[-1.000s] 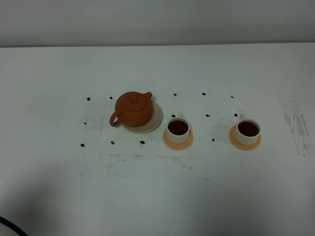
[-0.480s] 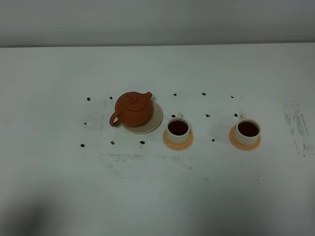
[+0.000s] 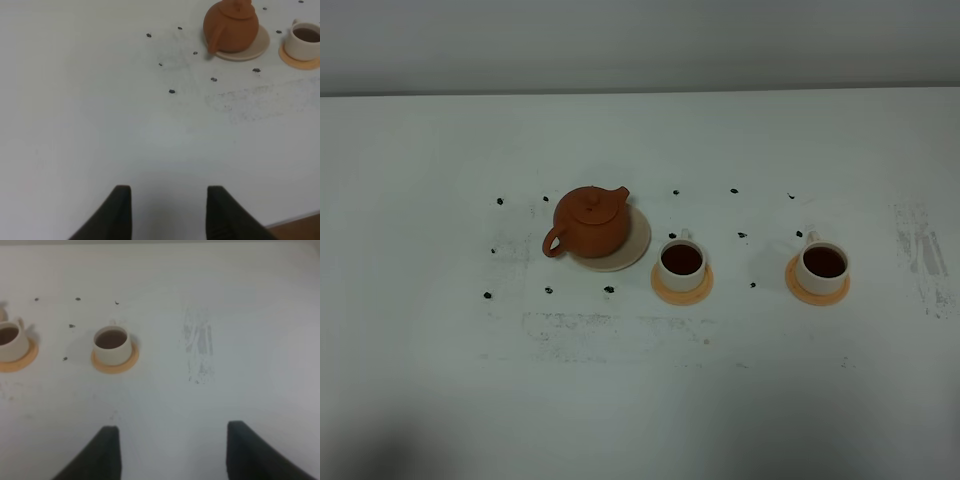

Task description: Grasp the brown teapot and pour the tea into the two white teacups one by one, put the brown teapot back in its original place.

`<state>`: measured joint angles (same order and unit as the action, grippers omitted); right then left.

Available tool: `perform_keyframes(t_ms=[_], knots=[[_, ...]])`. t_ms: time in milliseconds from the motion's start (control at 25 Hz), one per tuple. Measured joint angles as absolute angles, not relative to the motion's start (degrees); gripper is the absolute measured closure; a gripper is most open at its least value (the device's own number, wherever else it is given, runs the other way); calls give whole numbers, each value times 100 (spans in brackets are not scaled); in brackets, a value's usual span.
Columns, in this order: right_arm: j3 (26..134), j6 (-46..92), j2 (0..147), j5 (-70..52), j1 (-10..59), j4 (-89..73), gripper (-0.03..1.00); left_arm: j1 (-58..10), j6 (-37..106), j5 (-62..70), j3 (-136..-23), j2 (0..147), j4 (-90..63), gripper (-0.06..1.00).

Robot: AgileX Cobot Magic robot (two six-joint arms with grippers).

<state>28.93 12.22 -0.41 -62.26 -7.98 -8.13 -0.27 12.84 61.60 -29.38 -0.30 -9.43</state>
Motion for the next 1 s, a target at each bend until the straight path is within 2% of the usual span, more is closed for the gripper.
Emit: perform_keyframes(t_ms=[1000], knots=[[2893, 1222, -41, -6226, -798, -830, 48, -27, 1284, 6160, -2938, -30, -943, 56]])
